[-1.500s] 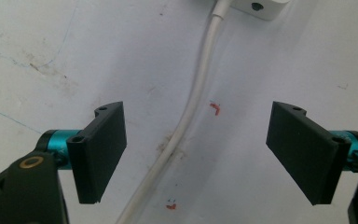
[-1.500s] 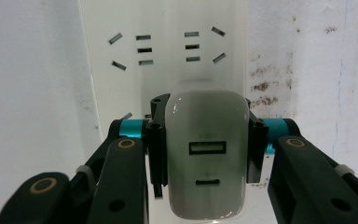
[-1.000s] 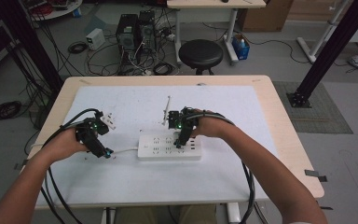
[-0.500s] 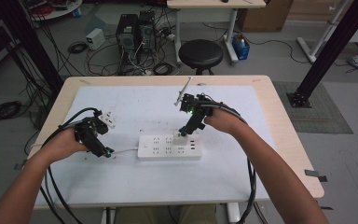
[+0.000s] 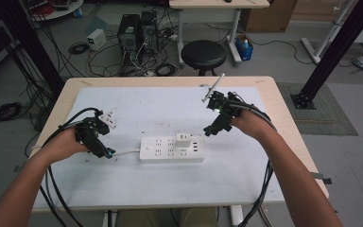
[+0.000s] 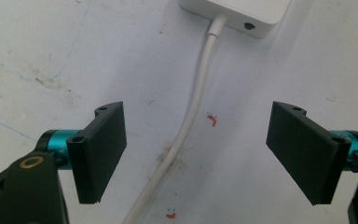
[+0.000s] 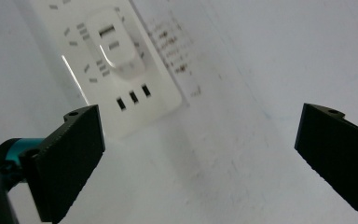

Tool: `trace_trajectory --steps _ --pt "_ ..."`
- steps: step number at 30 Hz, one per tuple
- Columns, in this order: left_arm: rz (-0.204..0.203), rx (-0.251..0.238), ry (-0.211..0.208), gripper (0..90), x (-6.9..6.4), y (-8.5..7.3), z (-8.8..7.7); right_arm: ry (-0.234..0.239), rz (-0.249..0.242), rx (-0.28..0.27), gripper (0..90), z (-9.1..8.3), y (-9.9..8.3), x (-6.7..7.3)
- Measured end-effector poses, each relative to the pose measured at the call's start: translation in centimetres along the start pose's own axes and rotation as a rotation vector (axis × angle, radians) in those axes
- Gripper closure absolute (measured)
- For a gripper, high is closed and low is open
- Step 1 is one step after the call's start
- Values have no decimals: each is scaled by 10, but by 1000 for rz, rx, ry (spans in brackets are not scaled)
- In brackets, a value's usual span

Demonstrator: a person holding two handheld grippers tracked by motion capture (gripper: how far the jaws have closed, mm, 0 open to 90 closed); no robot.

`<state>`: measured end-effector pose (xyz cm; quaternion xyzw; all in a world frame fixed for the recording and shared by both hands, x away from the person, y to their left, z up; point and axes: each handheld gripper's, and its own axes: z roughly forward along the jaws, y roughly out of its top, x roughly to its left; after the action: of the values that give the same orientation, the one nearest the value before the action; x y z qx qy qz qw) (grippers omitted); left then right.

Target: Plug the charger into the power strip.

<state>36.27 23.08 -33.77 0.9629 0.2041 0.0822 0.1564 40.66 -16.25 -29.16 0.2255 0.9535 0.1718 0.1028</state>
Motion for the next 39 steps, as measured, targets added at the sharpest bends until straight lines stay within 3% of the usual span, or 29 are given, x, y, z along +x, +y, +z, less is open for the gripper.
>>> trace_trajectory --steps 7,17,30,39 --pt "1 9 -4 200 4 2 0 -17 91 30 8 -16 -39 -6" --pt "-2 1 9 200 1 4 -2 -23 141 22 8 -24 -71 -6" --pt "8 2 15 200 1 5 -3 -22 148 26 8 -20 -78 -1" --pt "-7 2 18 200 -2 2 -1 -21 170 26 8 -17 -83 1"
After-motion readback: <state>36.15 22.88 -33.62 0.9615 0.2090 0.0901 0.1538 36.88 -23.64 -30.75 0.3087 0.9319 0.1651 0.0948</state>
